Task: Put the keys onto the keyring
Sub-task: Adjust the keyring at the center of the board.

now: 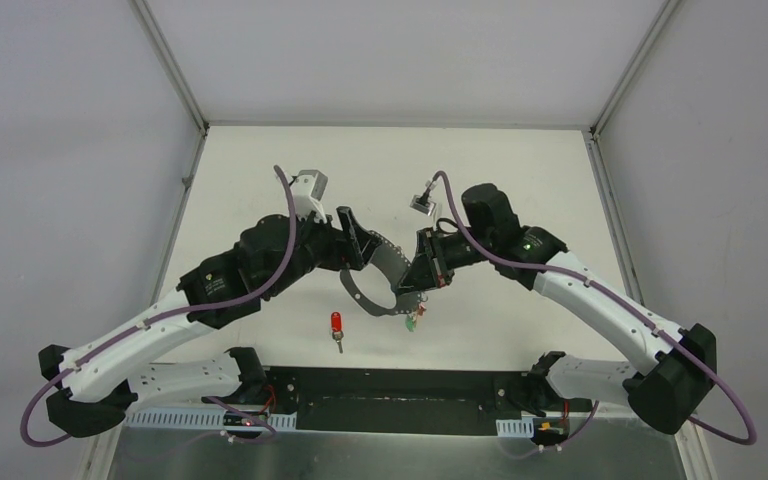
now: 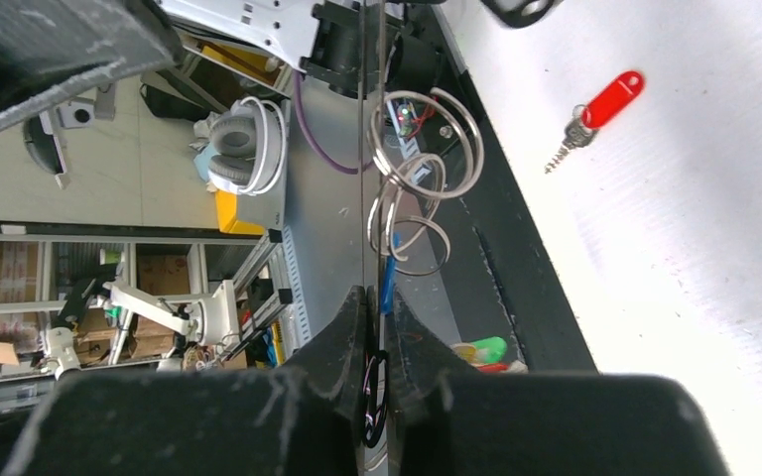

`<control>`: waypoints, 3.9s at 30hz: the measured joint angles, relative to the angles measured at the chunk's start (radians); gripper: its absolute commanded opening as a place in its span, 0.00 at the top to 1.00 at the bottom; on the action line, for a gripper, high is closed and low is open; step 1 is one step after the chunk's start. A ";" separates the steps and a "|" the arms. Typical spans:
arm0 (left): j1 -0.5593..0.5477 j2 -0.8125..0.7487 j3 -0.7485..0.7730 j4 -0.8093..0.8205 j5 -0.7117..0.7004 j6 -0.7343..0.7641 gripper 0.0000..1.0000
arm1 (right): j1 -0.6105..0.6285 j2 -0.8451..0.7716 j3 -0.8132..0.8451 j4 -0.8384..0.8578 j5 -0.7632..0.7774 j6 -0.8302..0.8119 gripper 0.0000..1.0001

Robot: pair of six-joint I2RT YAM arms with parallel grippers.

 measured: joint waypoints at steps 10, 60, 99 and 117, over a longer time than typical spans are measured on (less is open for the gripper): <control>-0.002 -0.034 -0.034 -0.142 0.024 -0.076 0.26 | -0.006 -0.023 -0.043 -0.009 0.175 -0.079 1.00; 0.233 0.582 0.277 -0.163 0.995 -0.113 0.41 | -0.008 -0.364 -0.353 -0.089 0.259 -1.122 1.00; 0.175 0.525 0.239 -0.040 1.036 -0.167 0.71 | -0.008 -0.370 -0.353 -0.073 0.270 -1.060 1.00; 0.175 0.175 0.226 -0.083 0.708 0.088 0.38 | -0.008 -0.313 -0.335 0.037 0.330 -0.649 1.00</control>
